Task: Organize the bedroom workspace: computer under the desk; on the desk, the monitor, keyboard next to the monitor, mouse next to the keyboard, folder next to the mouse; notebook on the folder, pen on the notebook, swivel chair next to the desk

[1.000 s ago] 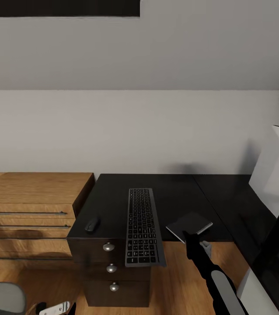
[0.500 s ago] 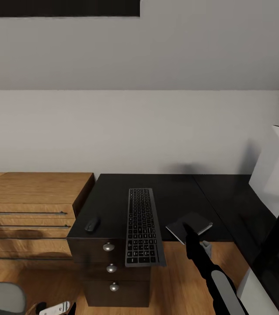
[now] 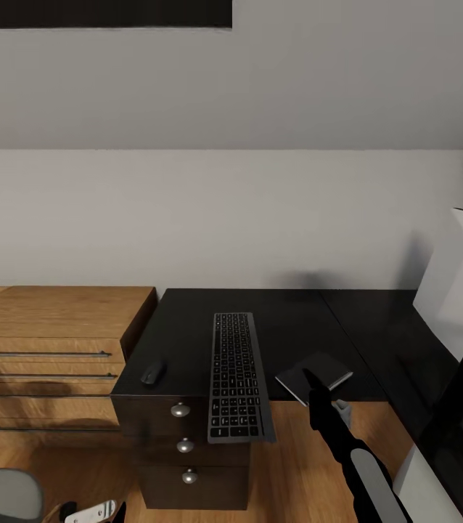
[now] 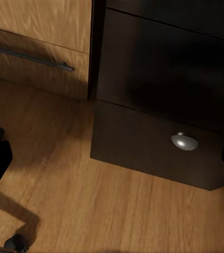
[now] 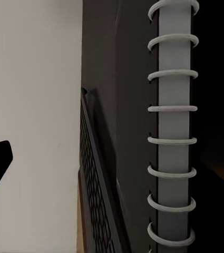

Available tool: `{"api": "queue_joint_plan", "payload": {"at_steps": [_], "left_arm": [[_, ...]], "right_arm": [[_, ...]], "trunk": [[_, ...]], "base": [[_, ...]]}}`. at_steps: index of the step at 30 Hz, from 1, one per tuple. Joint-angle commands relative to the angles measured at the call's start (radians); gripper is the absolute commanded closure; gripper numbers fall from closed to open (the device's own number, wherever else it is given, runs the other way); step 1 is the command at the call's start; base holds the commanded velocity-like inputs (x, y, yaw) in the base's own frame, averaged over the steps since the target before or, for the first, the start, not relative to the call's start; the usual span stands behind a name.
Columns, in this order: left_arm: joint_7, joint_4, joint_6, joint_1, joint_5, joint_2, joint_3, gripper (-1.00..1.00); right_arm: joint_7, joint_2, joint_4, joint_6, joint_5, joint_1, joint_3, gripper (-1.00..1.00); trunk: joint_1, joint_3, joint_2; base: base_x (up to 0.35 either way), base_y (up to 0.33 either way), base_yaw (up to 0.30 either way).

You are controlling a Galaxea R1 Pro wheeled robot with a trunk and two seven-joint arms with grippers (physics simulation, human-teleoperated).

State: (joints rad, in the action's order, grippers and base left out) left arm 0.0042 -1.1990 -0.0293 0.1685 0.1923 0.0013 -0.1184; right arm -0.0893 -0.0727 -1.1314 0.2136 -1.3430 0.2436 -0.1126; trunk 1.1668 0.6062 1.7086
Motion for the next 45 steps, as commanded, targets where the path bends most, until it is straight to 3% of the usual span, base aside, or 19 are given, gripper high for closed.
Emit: {"api": "queue_joint_plan", "payload": {"at_steps": [1,45], "left_arm": [[0.000,-0.001,-0.002,0.000,0.010,0.000,0.000,-1.00],[0.000,-0.002,-0.001,0.000,0.010,0.000,-0.001,-1.00]], "right_arm": [[-0.001,-0.001,0.000,0.007,-0.005,0.000,-0.004,-1.00],[-0.001,0.000,0.000,0.005,-0.004,0.000,-0.004,-1.00]], "trunk": [[0.000,0.001,0.000],[0.000,0.001,0.000]], "base": [[0.000,0.000,0.000],[-0.076,0.000,0.000]]}}
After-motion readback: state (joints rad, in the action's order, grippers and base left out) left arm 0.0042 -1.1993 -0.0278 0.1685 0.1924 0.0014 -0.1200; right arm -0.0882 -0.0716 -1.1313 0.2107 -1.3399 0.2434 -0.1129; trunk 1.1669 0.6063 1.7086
